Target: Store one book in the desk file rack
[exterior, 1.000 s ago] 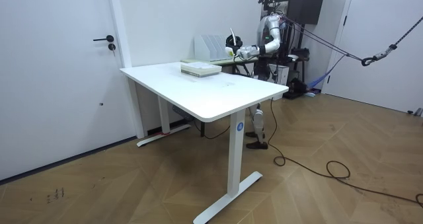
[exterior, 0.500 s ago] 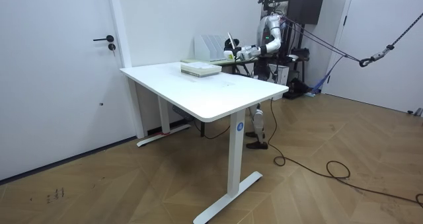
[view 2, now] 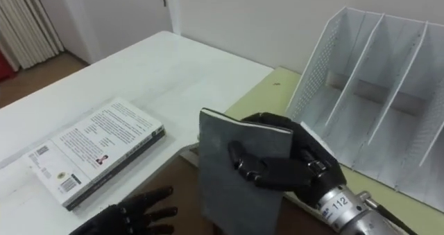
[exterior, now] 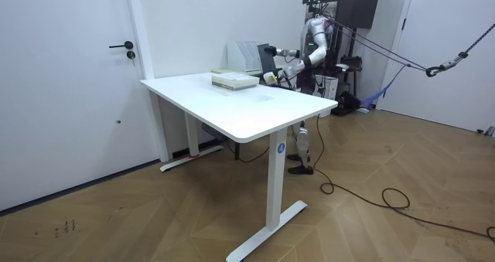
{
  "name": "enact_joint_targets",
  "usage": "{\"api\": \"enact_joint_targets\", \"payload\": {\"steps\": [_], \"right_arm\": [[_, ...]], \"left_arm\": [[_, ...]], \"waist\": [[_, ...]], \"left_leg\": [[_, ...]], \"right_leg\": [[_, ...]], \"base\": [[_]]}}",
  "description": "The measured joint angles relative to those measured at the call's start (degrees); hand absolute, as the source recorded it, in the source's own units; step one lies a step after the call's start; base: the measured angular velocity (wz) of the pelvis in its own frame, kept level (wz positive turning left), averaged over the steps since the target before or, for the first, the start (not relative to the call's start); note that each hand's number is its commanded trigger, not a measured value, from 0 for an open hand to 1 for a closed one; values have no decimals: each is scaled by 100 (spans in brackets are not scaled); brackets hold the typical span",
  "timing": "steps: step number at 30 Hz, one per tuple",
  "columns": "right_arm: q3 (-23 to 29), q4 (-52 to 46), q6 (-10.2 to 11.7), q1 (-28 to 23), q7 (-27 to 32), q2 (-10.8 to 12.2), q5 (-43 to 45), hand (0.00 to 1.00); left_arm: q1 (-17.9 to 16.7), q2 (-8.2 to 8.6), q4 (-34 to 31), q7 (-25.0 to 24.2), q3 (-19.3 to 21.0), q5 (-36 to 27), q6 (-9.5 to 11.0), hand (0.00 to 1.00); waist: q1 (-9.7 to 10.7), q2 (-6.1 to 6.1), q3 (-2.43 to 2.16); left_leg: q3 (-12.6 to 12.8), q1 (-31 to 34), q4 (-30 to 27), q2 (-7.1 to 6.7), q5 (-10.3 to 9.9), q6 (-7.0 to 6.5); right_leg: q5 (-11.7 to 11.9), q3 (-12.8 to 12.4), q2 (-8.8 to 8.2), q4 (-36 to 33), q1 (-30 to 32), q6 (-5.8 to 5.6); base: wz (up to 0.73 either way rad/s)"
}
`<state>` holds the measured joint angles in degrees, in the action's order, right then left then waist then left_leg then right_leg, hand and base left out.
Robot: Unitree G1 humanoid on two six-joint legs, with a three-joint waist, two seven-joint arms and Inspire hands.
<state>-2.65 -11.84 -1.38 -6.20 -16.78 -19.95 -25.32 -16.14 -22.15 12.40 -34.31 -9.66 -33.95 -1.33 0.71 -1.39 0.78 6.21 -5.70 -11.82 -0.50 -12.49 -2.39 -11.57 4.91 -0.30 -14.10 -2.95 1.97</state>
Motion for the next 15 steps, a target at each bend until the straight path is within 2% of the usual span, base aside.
{"api": "enact_joint_targets", "payload": {"steps": [3,4,6,8,12,15], "right_arm": [[0,-188,136,33,756,212,340,100],[-1,-240,154,34,857,234,372,100],[-3,-317,353,72,1144,334,639,100],[-6,-317,393,109,1429,434,774,100],[-3,-316,395,246,1988,435,945,100],[13,-317,471,320,2515,436,1159,100]], "left_arm": [[-71,142,127,165,-380,245,42,0],[-69,163,155,169,-442,246,61,0],[-60,325,409,169,-530,253,158,0],[-30,381,657,172,-595,236,169,0],[25,415,1152,309,-725,247,170,0],[38,564,1531,465,-736,459,185,0]], "waist": [[136,11,6],[138,3,0],[215,-16,-13],[233,-14,-13],[368,-19,-16],[394,-15,-15]], "left_leg": [[103,11,26,6,-2,-3],[153,16,41,12,-2,-3],[206,50,56,22,-1,-5],[294,38,54,37,-1,-5],[313,71,54,40,-1,-5],[328,77,55,42,-1,-4]], "right_leg": [[25,-88,42,38,34,-19],[29,-133,41,36,61,-23],[53,-221,45,0,94,-23],[53,-316,67,-55,141,-23],[55,-330,75,-67,191,-19],[58,-347,93,-60,216,-13]], "base": [[-10],[-23],[-21],[-24],[-9],[0]]}}
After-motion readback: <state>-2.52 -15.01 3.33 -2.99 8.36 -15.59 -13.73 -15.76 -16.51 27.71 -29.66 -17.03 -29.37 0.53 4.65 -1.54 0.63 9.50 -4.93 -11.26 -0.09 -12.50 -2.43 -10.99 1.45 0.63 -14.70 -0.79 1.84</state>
